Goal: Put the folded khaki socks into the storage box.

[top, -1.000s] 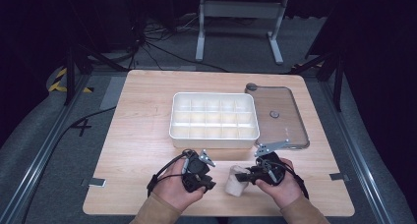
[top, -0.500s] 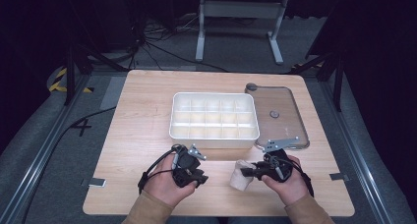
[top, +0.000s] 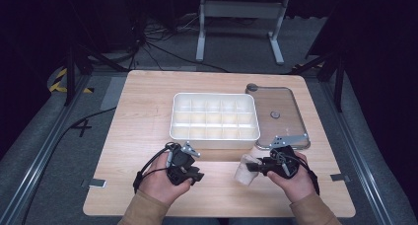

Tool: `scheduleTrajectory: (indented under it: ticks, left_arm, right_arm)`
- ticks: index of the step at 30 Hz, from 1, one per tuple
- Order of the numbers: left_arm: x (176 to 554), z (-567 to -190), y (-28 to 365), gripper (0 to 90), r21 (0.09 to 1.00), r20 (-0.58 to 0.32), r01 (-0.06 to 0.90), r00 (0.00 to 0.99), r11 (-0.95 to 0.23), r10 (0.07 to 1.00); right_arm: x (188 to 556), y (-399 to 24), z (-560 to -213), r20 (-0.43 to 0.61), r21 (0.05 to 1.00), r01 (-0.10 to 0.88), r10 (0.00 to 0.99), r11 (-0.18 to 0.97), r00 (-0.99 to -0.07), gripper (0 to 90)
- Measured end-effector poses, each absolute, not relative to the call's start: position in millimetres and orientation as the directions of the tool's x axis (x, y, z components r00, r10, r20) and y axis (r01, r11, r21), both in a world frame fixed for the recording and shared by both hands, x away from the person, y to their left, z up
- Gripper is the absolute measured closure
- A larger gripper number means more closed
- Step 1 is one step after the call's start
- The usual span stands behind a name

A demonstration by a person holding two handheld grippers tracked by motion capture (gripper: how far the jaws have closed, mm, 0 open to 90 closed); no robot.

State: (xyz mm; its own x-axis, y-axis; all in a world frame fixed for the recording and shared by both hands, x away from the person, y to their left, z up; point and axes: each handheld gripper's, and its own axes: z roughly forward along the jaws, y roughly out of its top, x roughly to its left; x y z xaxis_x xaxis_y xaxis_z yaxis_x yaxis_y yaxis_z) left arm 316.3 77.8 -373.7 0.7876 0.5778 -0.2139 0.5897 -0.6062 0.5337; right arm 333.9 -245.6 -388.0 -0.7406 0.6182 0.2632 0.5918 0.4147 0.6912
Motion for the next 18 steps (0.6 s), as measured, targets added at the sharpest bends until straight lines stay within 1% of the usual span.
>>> scheduleTrajectory:
  ticks: [7,18]
  left_arm:
    - [319.2,-373.3,85.3,72.2,0.538,-0.224,0.61,0.769,-0.582,0.598]
    - [318.9,-370.5,95.8,72.1,0.548,-0.232,0.621,0.756,-0.56,0.612]
  right_arm:
    - [341.2,-254.1,-382.1,0.275,0.698,0.6,0.628,0.391,-0.728,73.0]
    - [355.7,-264.1,-353.7,0.241,0.701,0.59,0.646,0.4,-0.725,73.0]
